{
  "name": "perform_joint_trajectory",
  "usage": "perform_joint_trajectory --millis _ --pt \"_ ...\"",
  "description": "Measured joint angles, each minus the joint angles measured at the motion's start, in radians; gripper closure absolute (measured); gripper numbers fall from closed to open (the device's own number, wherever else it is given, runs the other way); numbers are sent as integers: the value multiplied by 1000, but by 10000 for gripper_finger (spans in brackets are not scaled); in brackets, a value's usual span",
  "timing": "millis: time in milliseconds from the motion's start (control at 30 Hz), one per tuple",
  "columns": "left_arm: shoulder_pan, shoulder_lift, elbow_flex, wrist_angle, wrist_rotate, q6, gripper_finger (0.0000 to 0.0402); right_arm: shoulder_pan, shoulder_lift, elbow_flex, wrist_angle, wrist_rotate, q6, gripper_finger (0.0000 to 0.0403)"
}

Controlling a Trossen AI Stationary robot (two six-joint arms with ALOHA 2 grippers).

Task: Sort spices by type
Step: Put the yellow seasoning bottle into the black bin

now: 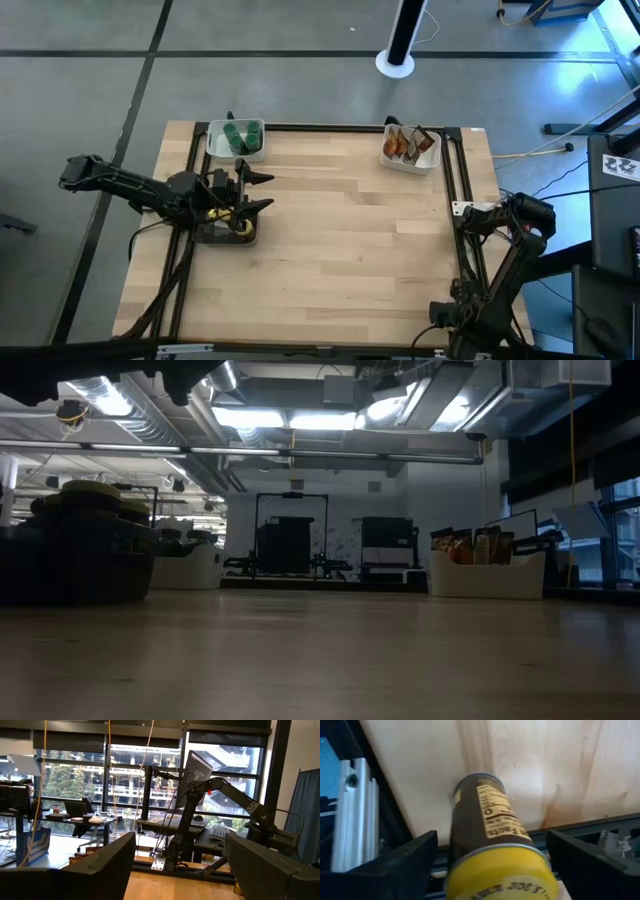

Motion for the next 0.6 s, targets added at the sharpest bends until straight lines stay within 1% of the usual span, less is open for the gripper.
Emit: perform_joint_trajectory --millis 100,300,367,600 --pt "0 0 0 0 0 0 114 0 0 -5 2 0 0 68" --pt "0 0 0 0 0 0 114 0 0 -6 3 0 2 154" --pt "0 0 0 0 0 0 114 0 0 -6 6 0 24 181" --pt "0 0 0 0 0 0 114 -50 0 -6 22 -4 208 186"
